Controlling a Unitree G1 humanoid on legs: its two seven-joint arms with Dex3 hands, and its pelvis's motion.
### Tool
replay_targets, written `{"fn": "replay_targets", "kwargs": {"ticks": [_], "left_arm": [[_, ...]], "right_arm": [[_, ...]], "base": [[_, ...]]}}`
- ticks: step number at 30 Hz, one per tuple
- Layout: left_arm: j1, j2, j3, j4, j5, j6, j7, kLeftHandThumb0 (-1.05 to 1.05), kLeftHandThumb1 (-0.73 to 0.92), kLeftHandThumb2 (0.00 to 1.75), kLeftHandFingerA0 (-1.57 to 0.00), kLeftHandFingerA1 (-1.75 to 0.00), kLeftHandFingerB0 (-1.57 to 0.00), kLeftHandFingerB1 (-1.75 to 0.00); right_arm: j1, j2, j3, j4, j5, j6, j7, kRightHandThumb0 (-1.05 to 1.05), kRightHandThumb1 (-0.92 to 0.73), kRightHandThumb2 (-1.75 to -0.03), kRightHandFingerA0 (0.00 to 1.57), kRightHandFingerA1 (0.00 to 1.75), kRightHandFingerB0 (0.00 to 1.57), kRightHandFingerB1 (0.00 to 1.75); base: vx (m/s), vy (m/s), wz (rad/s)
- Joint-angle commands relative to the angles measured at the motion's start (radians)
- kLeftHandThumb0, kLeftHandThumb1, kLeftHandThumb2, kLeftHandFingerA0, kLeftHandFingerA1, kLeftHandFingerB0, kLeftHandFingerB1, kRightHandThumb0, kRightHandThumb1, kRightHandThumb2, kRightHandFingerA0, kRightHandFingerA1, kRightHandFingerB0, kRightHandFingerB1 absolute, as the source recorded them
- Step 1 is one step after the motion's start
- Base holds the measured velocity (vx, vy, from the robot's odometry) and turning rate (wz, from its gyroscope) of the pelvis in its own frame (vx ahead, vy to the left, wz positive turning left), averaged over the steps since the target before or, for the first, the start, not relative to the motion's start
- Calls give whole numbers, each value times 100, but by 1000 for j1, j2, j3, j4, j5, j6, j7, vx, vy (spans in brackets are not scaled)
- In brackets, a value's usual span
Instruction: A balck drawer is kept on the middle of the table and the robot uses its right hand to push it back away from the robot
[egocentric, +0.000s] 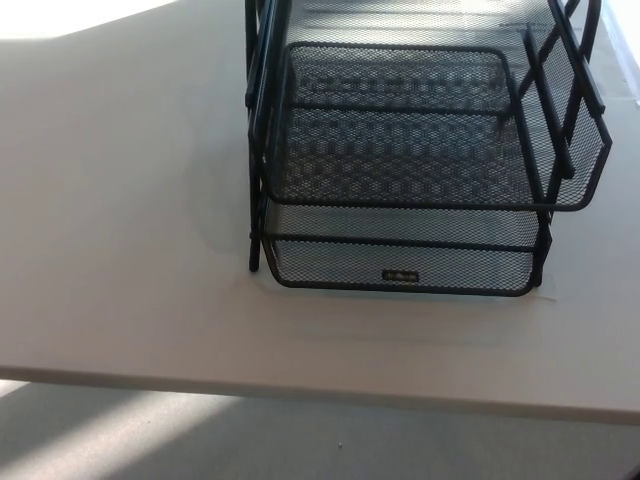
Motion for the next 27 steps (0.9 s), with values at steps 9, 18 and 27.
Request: {"fn": "replay_targets", "kwargs": {"ticks": [9,18,27], "left_arm": [[1,16,-2,4,13,12,15,-60,75,63,-28,-32,-23,-29],[0,18,-2,6,11,13,7,-60,75,63,-28,-31,-23,-28],[-3,17,-7,7,15,14,14,-60,75,62,-28,-31,-23,-28]], "right_arm": [[-105,77,168,310,-270,-213,-297,-64,-66,-97,33,53,26,46],[-127,95,173,375,-300,-249,-313,-65,-66,-98,32,52,29,47],[-129,100,151,399,-330,-277,-325,-60,-64,-98,35,55,29,48]], "base": [[0,0,0],[0,0,0],[0,0,0]]}}
